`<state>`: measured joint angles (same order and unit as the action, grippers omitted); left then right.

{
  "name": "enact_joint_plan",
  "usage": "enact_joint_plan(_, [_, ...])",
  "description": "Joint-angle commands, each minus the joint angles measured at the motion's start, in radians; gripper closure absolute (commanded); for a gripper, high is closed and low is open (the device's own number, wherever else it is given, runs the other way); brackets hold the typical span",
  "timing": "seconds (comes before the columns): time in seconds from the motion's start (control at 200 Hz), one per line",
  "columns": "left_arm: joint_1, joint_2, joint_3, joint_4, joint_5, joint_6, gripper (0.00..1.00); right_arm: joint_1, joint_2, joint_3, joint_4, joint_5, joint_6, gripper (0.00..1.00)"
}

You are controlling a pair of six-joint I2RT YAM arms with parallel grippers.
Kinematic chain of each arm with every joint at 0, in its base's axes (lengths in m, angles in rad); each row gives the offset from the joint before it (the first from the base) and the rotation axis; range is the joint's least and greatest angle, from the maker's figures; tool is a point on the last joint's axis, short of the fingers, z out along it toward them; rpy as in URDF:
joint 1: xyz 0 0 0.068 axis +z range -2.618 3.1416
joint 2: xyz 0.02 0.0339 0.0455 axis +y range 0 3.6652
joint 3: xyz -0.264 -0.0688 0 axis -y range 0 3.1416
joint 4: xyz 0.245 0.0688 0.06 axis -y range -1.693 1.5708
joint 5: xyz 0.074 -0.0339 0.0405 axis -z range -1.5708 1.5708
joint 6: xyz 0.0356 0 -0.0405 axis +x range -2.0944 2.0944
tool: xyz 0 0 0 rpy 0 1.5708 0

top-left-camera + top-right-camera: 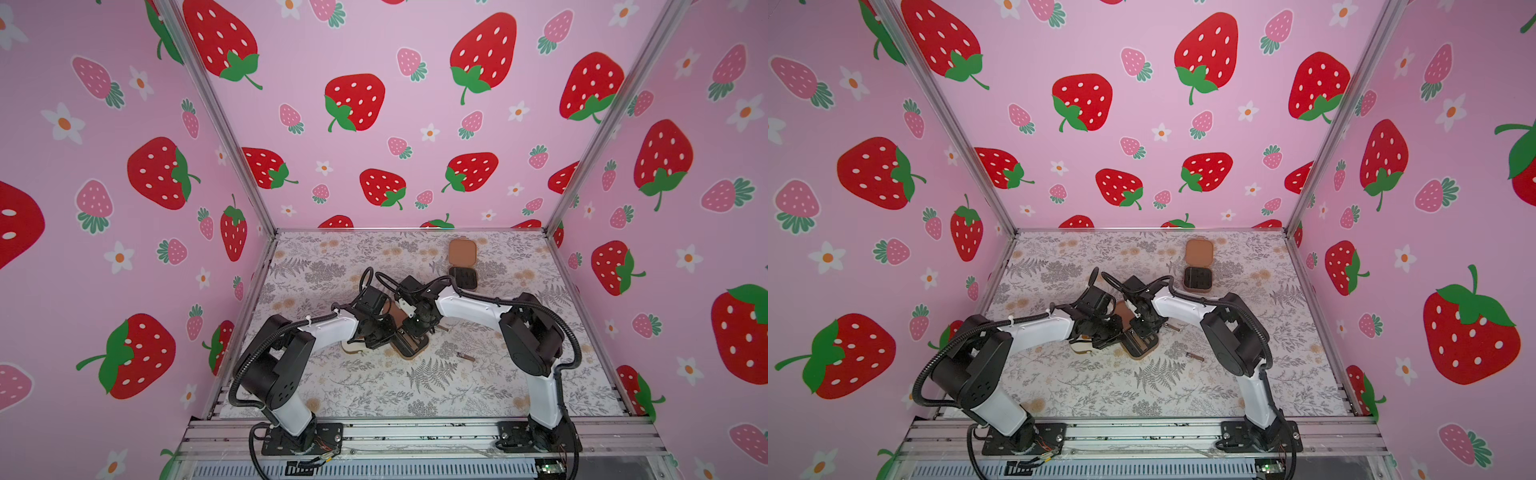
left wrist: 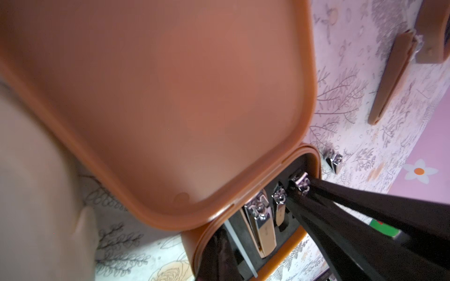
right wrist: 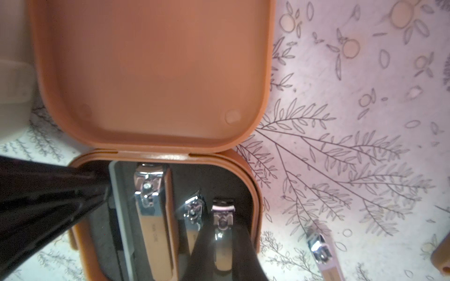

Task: Organize nail clipper sets
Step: Place the nail clipper in the storage box.

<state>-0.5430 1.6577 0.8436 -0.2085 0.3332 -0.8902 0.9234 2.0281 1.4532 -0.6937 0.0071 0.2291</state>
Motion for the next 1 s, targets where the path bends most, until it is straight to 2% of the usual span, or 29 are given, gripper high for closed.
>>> enact_joint_plan(0.0, [0.005,0.024,-0.007,-0.065,-0.040,0.002,1.00,0.005,0.060,-0.078,-0.070,0.063,0.016,0.92])
enact_joint_plan(0.22, [0.005,0.020,-0.009,-0.065,-0.040,0.000,1.00,0.008,0.052,-0.094,-0.087,0.082,0.021,0.89])
enact_joint_plan(0.635, [0.005,0.011,-0.009,-0.069,-0.042,0.000,1.00,0.008,0.021,-0.025,-0.137,0.096,0.003,0.78])
enact_joint_plan(0.996, [0.005,0.020,-0.003,-0.069,-0.041,0.000,1.00,0.008,0.007,-0.004,-0.135,0.086,0.001,0.77])
